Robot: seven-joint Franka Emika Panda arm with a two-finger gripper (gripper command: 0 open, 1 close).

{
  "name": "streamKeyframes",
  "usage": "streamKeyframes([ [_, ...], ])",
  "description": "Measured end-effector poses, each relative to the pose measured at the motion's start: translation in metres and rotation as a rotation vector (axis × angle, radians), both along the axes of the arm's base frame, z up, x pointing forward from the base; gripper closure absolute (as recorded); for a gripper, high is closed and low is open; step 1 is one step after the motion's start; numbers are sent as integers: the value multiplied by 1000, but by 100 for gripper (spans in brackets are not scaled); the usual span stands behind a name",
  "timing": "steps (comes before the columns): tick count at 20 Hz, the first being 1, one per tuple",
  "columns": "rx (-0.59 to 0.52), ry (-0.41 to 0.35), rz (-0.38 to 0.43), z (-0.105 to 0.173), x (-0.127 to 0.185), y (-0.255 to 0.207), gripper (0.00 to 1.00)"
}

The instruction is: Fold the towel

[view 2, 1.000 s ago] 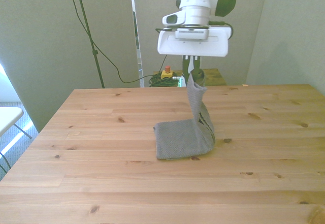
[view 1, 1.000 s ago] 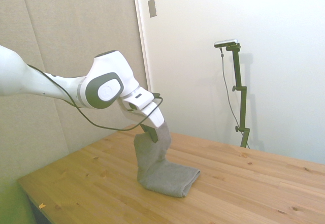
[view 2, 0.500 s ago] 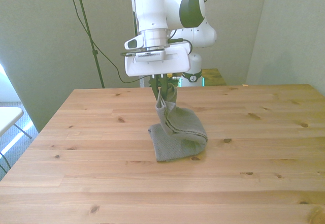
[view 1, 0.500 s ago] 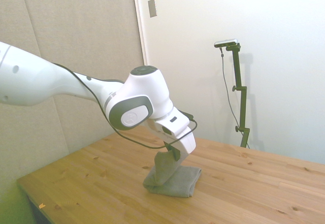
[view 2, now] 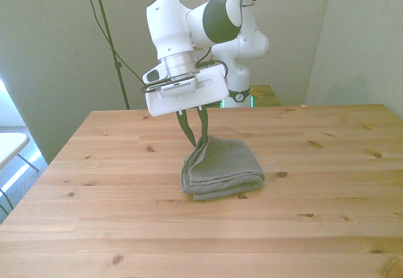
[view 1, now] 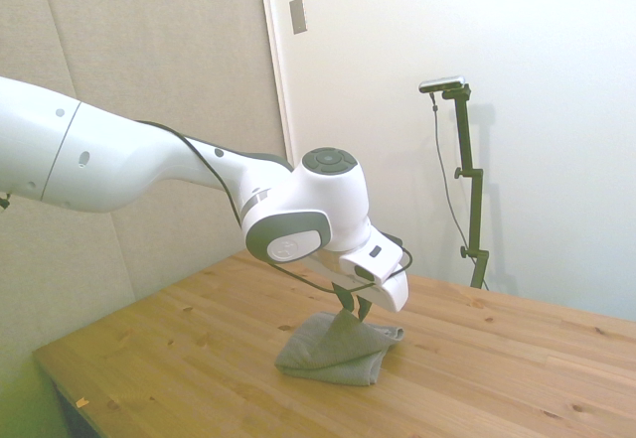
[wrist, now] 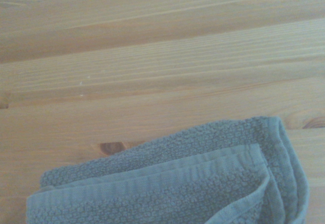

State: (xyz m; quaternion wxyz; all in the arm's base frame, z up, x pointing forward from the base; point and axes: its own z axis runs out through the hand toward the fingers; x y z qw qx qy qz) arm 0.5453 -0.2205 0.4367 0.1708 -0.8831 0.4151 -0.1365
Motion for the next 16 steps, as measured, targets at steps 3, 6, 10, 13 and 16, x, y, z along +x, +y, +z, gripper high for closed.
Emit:
streamKeyframes([
  [3,9,54,-7,3,-4,2,0],
  [6,8,179,-43,15,-23,2,0],
  [10,-32,176,-17,57,-74,15,0],
  [13,-57,156,1,77,-118,34,0],
  [16,-88,178,30,72,-161,69,0],
])
